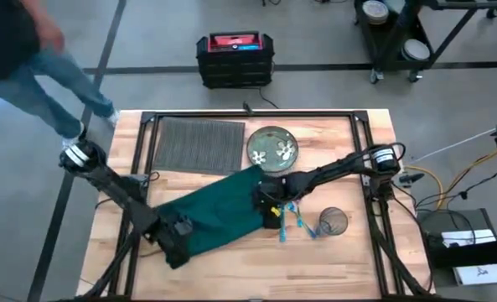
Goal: Set table place
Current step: Fold the green napkin
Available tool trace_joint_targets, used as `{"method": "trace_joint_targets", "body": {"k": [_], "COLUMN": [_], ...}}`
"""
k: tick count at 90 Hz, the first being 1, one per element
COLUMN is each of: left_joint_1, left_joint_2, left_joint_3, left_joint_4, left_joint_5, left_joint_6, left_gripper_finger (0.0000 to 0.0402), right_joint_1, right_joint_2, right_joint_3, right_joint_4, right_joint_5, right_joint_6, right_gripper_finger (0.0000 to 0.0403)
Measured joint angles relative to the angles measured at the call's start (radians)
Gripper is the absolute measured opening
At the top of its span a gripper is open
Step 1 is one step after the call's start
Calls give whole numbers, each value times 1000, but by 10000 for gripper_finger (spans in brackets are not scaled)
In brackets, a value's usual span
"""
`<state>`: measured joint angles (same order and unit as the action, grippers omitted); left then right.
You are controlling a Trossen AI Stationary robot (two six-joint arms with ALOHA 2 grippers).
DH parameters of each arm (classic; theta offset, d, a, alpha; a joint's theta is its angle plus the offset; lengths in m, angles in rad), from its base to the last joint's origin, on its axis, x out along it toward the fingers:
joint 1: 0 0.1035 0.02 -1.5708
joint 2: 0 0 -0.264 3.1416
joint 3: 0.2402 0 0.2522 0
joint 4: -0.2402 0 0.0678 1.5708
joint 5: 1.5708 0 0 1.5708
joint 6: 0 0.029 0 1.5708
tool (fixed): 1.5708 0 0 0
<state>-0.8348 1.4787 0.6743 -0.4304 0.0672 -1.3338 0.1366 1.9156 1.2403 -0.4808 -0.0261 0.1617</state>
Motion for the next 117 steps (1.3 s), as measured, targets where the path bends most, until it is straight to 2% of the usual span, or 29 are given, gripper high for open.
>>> {"method": "trace_joint_targets", "body": {"k": [13, 24, 40, 51, 58, 70, 80, 87, 102, 117], "left_joint_1": [-90, -102, -100, -100, -99, -105, -109, -120, -179, -223], "left_joint_2": [12, -27, -121, -158, -158, -131, -101, -82, -44, -16], "left_joint_3": [16, 33, 63, 56, 36, 9, 4, 4, 4, 4], "left_joint_4": [-1, -10, -9, -61, -87, -91, -89, -83, -76, 4], "left_joint_5": [48, 48, -115, -255, -278, -250, -160, -102, -34, -23], "left_joint_6": [-117, -167, -168, -173, -212, -276, -318, -348, -469, -558], "left_gripper_finger": [114, 114, 114, 114, 114, 114, 114, 114, 114, 114], "right_joint_1": [23, 32, 25, 6, -20, -62, -87, -100, -103, -104], "right_joint_2": [-1, -8, -45, -24, 16, 116, 171, 177, 166, 130], "right_joint_3": [0, 24, 134, 141, 142, 139, 141, 147, 147, 141], "right_joint_4": [-40, -52, -17, 148, 222, 209, 146, 77, -104, -160], "right_joint_5": [0, 0, 2, 13, 29, 34, 31, 44, 160, 161], "right_joint_6": [43, 26, -70, -160, -162, -160, -135, -115, -106, -68], "right_gripper_finger": [120, 107, 92, 81, 73, 54, 36, 22, 2, 2]}}
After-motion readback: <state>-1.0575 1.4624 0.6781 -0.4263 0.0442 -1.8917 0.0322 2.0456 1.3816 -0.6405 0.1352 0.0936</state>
